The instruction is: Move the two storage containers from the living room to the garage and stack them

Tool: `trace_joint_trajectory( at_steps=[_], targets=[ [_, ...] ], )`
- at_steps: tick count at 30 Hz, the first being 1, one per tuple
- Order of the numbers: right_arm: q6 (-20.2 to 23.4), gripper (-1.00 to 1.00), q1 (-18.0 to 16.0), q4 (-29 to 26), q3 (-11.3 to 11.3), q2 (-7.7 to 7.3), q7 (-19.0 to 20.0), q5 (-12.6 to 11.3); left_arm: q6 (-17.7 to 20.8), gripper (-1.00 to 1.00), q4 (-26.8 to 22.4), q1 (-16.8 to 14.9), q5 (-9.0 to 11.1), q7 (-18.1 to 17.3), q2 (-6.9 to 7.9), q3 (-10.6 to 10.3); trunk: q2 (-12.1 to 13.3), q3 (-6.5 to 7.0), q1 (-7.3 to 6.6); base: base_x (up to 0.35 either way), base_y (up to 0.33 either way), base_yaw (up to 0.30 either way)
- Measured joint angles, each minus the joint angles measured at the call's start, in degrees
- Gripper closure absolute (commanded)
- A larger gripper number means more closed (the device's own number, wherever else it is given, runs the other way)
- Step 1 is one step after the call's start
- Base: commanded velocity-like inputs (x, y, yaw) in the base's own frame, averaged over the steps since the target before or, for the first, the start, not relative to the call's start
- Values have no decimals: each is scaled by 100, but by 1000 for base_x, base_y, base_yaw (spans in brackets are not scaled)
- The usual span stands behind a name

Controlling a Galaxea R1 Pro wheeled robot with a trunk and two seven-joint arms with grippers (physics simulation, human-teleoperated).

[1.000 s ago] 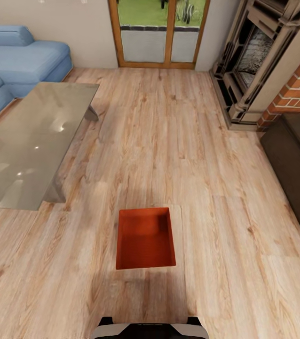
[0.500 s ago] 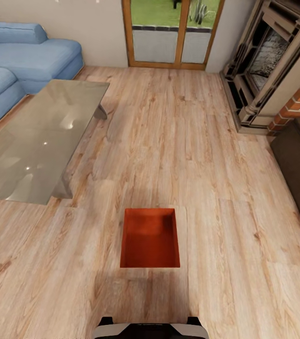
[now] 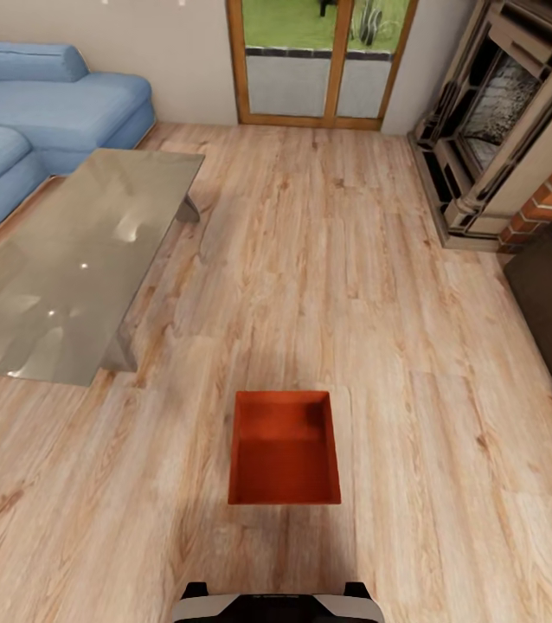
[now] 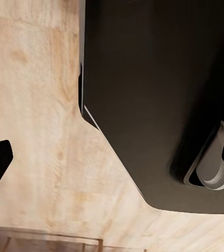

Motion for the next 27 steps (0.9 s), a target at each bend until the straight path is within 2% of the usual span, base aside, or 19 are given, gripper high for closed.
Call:
trace_joint_trajectory(
  at_steps=[10,27],
  targets=[
    [-7,-100,1,-1,-1,0,-1,-9,0,-100,1,-1,6,1,0,0,0,0,0,5,4,-169],
    [-1,-100,0,0,-1,0,0,-7,0,-100,0,0,14,9,0,0,0,0,0,0,-23,-4]
  ],
)
